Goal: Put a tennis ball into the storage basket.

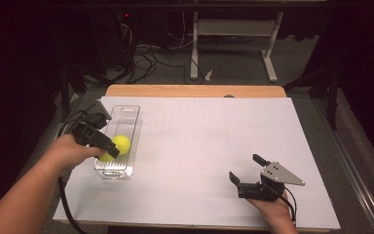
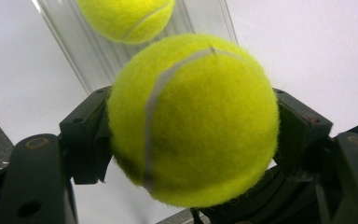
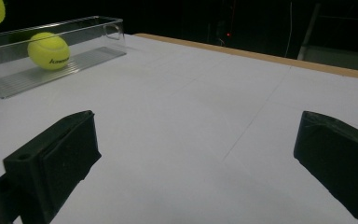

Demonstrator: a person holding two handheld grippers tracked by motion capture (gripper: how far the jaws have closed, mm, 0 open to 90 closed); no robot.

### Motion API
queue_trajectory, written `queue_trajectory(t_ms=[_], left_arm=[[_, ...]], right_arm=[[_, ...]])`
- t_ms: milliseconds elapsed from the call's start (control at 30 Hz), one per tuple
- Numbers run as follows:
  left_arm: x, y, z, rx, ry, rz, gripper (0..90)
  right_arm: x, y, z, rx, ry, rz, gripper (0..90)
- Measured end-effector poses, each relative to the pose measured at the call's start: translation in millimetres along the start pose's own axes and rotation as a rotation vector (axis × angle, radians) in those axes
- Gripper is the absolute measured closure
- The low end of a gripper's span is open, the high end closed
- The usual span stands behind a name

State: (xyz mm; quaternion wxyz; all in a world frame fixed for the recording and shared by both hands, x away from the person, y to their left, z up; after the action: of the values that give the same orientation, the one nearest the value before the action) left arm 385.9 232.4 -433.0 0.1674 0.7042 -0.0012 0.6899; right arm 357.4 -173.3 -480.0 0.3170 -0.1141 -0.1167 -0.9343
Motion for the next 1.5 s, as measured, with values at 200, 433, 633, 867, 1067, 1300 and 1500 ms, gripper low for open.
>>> queue_trajectory(t_ms=[200, 433, 633, 867, 1067, 1300, 1500], left_arm=[[-2.5, -1.8, -0.2, 0.004, -0.004, -0.001, 26.4], [-11.5, -2.4, 0.4, 0.002, -0.015, 0.001, 26.4], [-16.9, -3.9, 1.6, 0.008, -0.023, 0.002, 26.4], [-24.6, -6.0, 1.7, 0.018, -0.03, 0.0, 26.4], [-30.7, -7.4, 1.9, 0.021, -0.038, -0.003, 26.3], [-34.6, -9.3, 3.2, 0.028, -0.036, -0.001, 26.3], [-37.4, -9.4, 3.5, 0.03, -0.042, -0.003, 26.3]], right_arm=[[-0.3, -0.1, -0.1, 0.003, -0.002, -0.002, 0.5], [-0.6, -0.4, 0.0, 0.004, -0.002, -0.002, 0.6], [-0.5, -0.3, 0.1, 0.005, -0.002, -0.003, 0.7], [-0.3, -0.4, 0.3, 0.007, -0.001, -0.003, 0.9], [-0.3, -0.4, 0.4, 0.008, -0.001, -0.004, 1.0], [-0.4, -0.4, 0.3, 0.007, -0.002, -0.004, 1.0], [0.0, -0.9, 0.4, 0.007, -0.002, -0.004, 1.4]])
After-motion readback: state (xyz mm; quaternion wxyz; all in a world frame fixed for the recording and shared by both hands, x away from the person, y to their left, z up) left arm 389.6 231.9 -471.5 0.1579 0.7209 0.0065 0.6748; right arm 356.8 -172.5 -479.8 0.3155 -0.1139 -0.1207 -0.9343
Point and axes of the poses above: each handheld gripper's, and its own axes: x roughly backward along the jaws, z roughly out of its top, y roughly to its right, the point moved 10 cm from there along -x, roughly forward along the jaws, and after that the axes turned 9 degrees about x, right-handed, at the moved point
